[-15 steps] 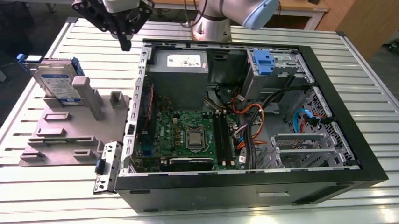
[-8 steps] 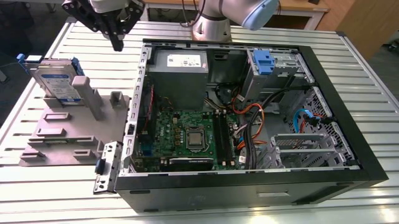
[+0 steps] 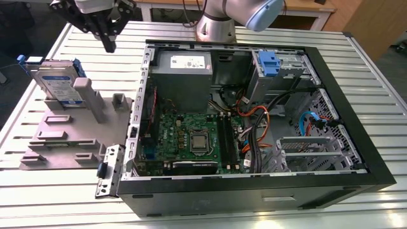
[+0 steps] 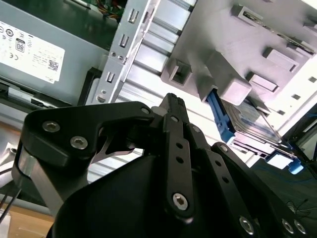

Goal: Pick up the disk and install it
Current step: 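Reach for the disk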

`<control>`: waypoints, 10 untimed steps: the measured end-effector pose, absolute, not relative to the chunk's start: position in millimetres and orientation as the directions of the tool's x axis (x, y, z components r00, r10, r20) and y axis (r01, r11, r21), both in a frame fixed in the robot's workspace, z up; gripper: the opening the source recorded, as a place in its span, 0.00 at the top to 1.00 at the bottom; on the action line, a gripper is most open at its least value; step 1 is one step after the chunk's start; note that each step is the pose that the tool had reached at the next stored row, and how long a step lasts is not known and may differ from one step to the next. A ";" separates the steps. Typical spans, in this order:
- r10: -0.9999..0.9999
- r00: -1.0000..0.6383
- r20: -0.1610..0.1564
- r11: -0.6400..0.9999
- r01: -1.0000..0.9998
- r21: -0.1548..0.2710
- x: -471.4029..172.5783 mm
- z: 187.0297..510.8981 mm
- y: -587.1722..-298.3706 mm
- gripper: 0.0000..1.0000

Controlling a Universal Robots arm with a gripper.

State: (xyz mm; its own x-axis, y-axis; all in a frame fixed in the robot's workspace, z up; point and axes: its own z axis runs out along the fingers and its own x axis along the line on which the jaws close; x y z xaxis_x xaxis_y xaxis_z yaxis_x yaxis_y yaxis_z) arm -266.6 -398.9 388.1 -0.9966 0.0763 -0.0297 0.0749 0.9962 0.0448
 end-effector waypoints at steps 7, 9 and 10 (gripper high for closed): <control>0.076 -0.997 -0.030 0.996 0.075 0.045 -280.6 387.1 -399.0 0.89; 0.076 -0.997 -0.030 0.996 0.075 0.045 -281.9 387.1 -398.9 0.89; 0.076 -0.997 -0.030 0.996 0.075 0.045 -282.0 387.1 -399.0 0.89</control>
State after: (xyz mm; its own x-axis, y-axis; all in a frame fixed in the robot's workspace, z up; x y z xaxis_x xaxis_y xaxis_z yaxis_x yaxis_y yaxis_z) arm -282.0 -399.0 387.1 -0.9967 0.0761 -0.0297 0.0747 0.9962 0.0447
